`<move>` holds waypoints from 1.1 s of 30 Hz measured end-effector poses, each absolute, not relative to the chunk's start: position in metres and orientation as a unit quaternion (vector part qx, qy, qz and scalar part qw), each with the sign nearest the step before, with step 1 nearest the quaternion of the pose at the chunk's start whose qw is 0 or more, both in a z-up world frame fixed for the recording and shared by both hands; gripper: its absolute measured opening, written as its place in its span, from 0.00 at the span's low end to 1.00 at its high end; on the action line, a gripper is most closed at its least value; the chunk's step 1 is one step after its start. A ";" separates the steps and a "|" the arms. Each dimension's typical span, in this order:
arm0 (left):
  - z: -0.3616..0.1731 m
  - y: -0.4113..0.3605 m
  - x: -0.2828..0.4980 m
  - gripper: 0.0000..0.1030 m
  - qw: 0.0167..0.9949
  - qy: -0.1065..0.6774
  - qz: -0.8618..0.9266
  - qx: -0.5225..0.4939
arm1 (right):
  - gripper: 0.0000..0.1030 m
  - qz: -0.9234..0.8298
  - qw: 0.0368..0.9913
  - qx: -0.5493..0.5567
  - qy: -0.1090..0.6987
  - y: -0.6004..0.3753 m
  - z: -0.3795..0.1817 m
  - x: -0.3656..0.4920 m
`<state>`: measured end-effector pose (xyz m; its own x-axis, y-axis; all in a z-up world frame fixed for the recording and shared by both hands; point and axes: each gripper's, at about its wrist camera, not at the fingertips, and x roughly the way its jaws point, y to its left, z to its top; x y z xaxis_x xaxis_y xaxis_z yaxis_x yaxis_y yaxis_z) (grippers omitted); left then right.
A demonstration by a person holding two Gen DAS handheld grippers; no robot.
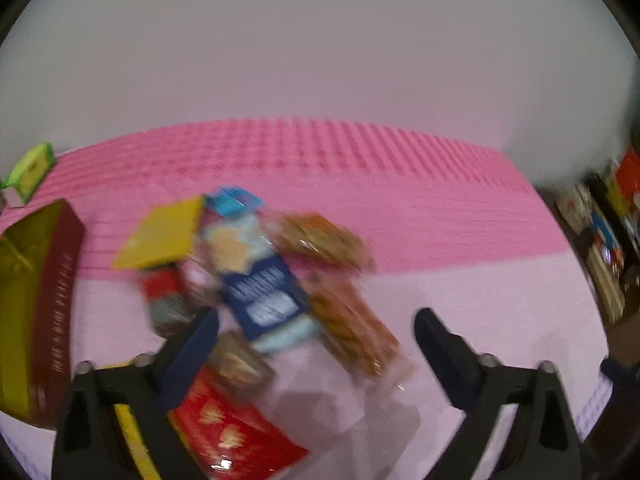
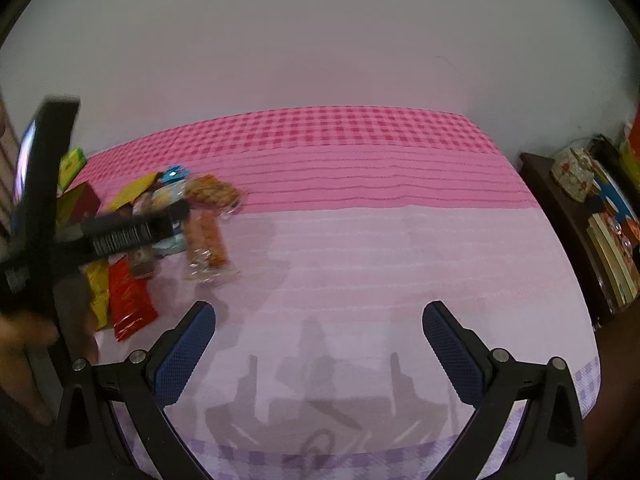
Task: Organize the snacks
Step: 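Reach the left gripper into the pile and grasp the clear orange snack bag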
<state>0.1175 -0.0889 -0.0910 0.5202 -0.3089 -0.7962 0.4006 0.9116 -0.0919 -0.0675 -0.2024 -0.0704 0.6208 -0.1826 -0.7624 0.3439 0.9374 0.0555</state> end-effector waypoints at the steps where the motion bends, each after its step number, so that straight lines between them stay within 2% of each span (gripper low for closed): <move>1: -0.099 -0.096 0.116 0.71 0.866 0.455 -0.200 0.064 | 1.00 -0.146 0.894 0.104 0.411 -0.206 -0.071 -0.068; 2: -0.107 -0.102 0.117 0.50 0.861 0.466 -0.195 0.068 | 1.00 -0.146 0.893 0.106 0.412 -0.208 -0.071 -0.068; 3: -0.113 -0.105 0.118 0.41 0.853 0.479 -0.196 0.063 | 1.00 -0.153 0.891 0.107 0.414 -0.211 -0.072 -0.069; 7: -0.114 -0.118 0.118 0.31 0.852 0.478 -0.203 0.058 | 1.00 -0.155 0.888 0.115 0.416 -0.215 -0.074 -0.070; 8: -0.112 -0.120 0.117 0.18 0.851 0.479 -0.207 0.060 | 1.00 -0.153 0.890 0.114 0.415 -0.214 -0.072 -0.070; 12: -0.103 -0.118 0.112 0.10 0.848 0.472 -0.235 0.056 | 1.00 -0.143 0.896 0.106 0.407 -0.209 -0.068 -0.071; 19: -0.069 -0.096 0.099 0.09 0.870 0.426 -0.240 0.058 | 1.00 -0.139 0.895 0.111 0.409 -0.211 -0.068 -0.070; 20: -0.064 -0.091 0.099 0.04 0.874 0.421 -0.238 0.056 | 1.00 -0.138 0.896 0.110 0.408 -0.210 -0.068 -0.070; 33: 0.004 0.002 0.115 0.03 0.914 0.365 -0.171 0.055 | 1.00 -0.123 0.898 0.095 0.412 -0.198 -0.067 -0.067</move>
<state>0.1150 0.0020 0.0037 0.6757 -0.2721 -0.6851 0.3528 0.9354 -0.0234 -0.0673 -0.1984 -0.0670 0.6300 -0.1425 -0.7634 0.2993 0.9516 0.0695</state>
